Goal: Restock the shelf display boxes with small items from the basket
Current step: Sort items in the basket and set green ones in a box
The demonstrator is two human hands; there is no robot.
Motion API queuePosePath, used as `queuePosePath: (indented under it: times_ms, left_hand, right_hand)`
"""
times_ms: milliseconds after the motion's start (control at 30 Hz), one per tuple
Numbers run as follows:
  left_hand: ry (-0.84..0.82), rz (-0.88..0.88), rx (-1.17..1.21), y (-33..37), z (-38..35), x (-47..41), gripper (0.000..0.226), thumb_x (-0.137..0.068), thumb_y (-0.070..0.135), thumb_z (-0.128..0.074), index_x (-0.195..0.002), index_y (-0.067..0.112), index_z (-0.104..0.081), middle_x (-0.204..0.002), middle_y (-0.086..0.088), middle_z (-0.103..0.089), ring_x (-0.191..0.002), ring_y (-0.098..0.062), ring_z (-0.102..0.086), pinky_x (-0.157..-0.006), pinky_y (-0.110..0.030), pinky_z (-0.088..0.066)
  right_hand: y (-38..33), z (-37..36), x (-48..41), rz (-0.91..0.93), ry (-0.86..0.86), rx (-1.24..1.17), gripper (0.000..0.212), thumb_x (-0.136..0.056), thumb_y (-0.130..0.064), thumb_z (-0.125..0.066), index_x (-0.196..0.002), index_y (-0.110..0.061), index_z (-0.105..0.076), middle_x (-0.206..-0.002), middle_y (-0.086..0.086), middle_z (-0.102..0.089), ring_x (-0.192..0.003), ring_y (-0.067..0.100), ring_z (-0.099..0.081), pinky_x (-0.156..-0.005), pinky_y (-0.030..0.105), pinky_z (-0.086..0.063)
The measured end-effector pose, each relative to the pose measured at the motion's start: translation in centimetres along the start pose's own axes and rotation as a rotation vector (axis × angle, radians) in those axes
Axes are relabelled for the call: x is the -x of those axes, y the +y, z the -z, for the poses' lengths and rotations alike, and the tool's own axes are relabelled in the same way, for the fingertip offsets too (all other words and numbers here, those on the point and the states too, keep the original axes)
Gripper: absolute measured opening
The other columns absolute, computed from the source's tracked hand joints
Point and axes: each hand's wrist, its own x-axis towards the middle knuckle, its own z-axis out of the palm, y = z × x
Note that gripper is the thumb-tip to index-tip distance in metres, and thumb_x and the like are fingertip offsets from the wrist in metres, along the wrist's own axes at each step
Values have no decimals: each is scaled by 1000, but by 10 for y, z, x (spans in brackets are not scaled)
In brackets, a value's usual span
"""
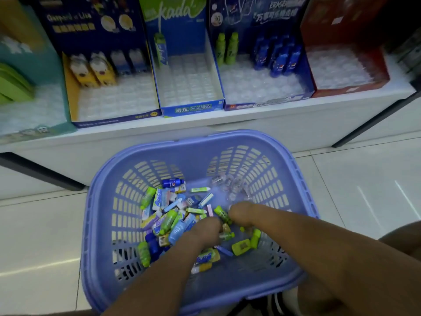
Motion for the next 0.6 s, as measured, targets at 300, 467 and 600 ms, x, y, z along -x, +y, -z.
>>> queuePosePath:
  times_ms: [300,467,600]
  left_hand:
    - [-56,126,1274,7,86,16,15,-88,1,-50,-75,8,-52,-57,-2,-52,-54,-13,-59,-69,-31,-59]
    - [30,-138,1645,33,156,44,24,-94,2,-35,-99,2,-58,-83,-10,-71,-60,-13,-65,-53,-21,-52]
    - [157,-353,1709,53,190,62,22,-87,16,-49,-102,3,-57,-84,-11,-72,-54,-8,-56,-48,-16,-45]
  right_hand:
    - [40,118,92,266,276,-725,18,-76,-19,-77,-92,-13,-73,-69,-7,-65,-60,0,-56,-63,13,-48]
    - [71,152,148,431,500,-1139,19,-82,-8,-68,-101,-5,-68,-79,0,-70,-69,3,-63,-67,13,-52]
    - [79,165,175,443,696,-1310,25,-81,-7,-67,-103,4,-65,-83,9,-69,-74,15,-64,-73,18,-56]
